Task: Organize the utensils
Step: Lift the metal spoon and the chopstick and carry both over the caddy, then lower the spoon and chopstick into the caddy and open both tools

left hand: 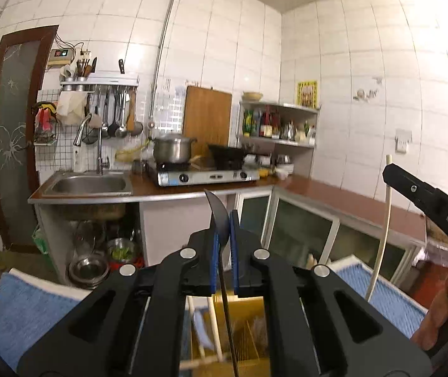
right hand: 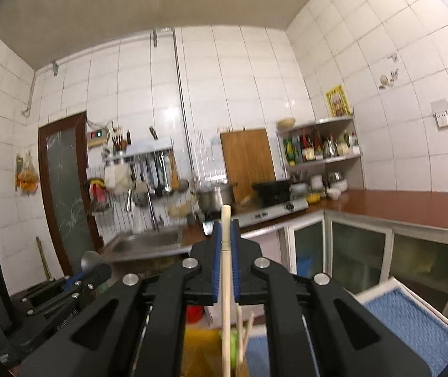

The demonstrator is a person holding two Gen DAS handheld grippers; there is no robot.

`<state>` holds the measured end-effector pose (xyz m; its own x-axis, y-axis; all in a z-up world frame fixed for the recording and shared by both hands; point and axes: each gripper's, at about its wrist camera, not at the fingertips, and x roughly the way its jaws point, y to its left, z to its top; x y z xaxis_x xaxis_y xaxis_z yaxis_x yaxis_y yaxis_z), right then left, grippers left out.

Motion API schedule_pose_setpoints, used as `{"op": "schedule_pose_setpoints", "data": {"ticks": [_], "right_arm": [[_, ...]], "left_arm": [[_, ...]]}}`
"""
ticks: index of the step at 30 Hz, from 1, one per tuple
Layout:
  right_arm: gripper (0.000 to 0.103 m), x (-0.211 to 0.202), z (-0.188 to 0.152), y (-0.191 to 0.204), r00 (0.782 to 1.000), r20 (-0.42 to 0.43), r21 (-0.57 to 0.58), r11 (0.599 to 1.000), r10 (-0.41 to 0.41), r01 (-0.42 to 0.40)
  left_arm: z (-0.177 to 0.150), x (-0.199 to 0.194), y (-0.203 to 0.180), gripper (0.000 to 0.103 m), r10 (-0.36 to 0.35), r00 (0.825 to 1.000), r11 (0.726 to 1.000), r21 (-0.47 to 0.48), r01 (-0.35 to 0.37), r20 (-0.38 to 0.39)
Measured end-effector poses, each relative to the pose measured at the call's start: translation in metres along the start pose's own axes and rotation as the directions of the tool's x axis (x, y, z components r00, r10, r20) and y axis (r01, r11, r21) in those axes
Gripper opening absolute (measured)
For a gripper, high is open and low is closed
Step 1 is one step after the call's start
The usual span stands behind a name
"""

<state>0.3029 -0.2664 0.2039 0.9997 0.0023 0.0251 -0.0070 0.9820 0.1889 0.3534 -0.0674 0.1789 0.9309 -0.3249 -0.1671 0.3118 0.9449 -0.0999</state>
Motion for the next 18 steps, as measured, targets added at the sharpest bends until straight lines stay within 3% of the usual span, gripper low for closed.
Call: {"op": "schedule_pose_setpoints", "data": {"ticks": [3,9,18], "right_arm": [[0.006,0.012,-0.004,0.009,0.998,0.058,-0.019,1.0,0.015,-0.014],[0.006,0.033,-0.033,0.017,0.996,0.086,-0.059,0.998,0.037,-0.032],[0.006,0.038,-0.089,0.004,0.998,-0.025,-0.07,0.996,0.051,-0.052]], "left_arm": [[-0.005,0.02,0.001,0.005,0.021,0.999,1.0,0.005,-0.021,0.034],[-0.037,0.051,0.017,0.005,0.028,1.0,0.999,-0.043,-0.028,-0.003],[-0.077,0.054,0.013,0.006,0.04,0.999,0.999,0.006,-0.04,-0.01]]}}
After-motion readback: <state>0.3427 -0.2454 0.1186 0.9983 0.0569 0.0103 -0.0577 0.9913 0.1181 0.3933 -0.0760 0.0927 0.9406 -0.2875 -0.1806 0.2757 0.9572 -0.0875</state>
